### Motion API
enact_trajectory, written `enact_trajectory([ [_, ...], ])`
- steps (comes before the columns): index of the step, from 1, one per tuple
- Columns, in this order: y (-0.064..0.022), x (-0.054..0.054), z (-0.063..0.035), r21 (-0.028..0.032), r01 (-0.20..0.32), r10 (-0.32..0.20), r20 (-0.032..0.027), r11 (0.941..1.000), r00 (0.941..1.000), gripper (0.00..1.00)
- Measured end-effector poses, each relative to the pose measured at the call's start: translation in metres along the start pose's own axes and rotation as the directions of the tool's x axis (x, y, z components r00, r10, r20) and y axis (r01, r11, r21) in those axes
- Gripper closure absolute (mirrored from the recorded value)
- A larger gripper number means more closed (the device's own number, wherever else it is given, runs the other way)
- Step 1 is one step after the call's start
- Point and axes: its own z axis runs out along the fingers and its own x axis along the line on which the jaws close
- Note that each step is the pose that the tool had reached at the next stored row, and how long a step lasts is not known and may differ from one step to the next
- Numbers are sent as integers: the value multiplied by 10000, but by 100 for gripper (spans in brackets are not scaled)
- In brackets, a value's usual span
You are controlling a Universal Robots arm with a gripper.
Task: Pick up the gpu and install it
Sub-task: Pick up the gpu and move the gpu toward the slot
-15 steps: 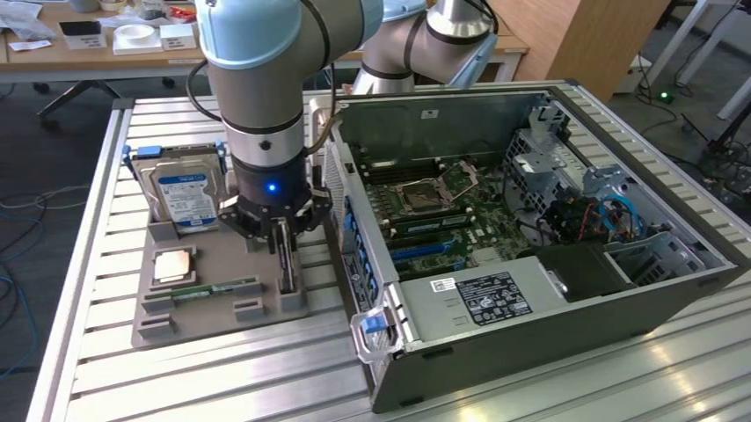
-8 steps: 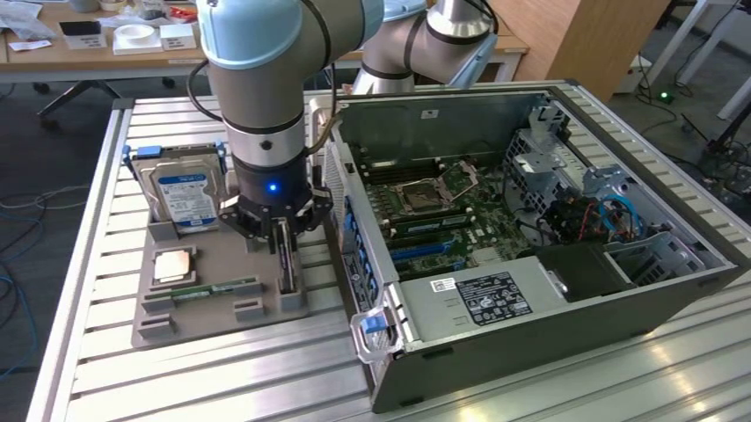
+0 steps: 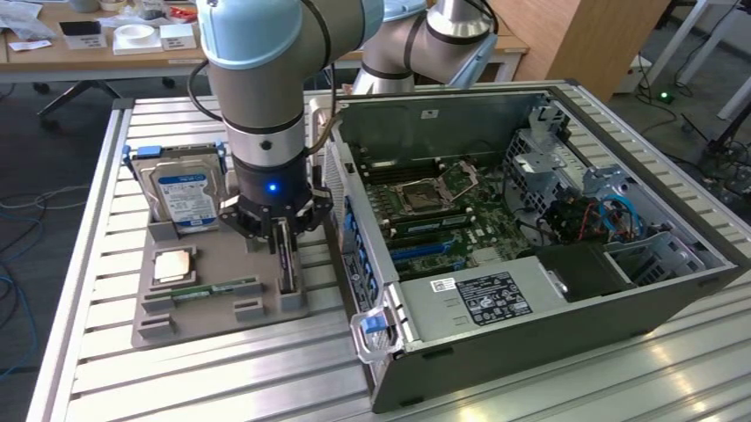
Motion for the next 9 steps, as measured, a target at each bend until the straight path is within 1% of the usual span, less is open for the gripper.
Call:
enact_trajectory([
  [9,0,0,0,1,-1,1,0,10000,10000,65],
])
